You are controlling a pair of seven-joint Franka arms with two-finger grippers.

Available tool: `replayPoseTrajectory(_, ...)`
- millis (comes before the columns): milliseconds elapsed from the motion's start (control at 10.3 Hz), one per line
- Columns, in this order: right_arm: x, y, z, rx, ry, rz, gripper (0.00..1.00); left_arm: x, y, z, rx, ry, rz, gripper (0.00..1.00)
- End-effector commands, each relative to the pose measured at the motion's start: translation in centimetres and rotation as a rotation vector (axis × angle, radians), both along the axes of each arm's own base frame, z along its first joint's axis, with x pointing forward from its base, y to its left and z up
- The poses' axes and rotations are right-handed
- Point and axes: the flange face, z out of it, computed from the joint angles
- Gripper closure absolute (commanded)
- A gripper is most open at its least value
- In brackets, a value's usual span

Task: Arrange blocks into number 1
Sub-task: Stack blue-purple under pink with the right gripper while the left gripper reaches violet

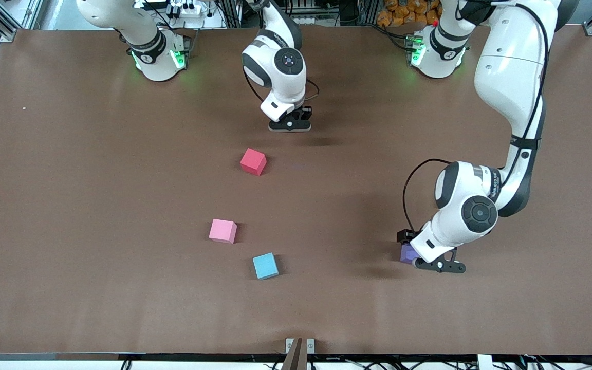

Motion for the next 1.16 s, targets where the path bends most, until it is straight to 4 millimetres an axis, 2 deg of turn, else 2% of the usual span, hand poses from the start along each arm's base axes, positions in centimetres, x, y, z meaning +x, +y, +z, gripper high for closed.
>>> replayPoseTrajectory(0, -1.5, 0.9, -0.4, 0.004, 0.008, -0.015, 0.44, 1.1, 0.7, -1.3, -0.006, -0.031, -0.009, 0.0)
replayPoseTrajectory(291, -1.6, 0.9, -0.7, 0.003, 0.008, -0.014, 0.43, 1.3, 0.9, -2.2, -0.006, -0.045, -0.005, 0.0)
replayPoseTrajectory(388, -1.7, 0.9, -0.8, 0.002, 0.009, -0.014, 0.26, 1.3, 0.9, -2.2, -0.006, -0.047, -0.007, 0.0)
replayPoseTrajectory(485, -1.7, 0.9, -0.8, 0.002, 0.009, -0.014, 0.0, 1.3, 0.8, -2.3, -0.006, -0.045, -0.008, 0.0)
replayPoseTrajectory(582, -1.5, 0.8, -0.7, 0.003, 0.008, -0.017, 0.0, 1.3, 0.8, -2.3, -0.007, -0.045, -0.006, 0.0)
replayPoseTrajectory(776, -1.1, 0.7, 0.9, 0.025, 0.0, -0.024, 0.0, 1.3, 0.6, -2.4, -0.009, -0.048, -0.008, 0.26)
replayPoseTrajectory(873, -0.5, -0.4, 2.4, 0.04, -0.003, -0.044, 0.0, 1.2, 0.4, -2.6, -0.008, -0.045, -0.011, 0.39)
replayPoseTrajectory(970, 1.1, -2.9, 4.3, 0.058, -0.01, -0.085, 0.0, 1.1, 0.3, -2.6, -0.008, -0.045, -0.013, 0.57)
replayPoseTrajectory(1067, 3.0, -5.7, 6.0, 0.073, -0.015, -0.139, 0.0, 1.0, -0.1, -2.3, -0.01, -0.047, -0.002, 0.81)
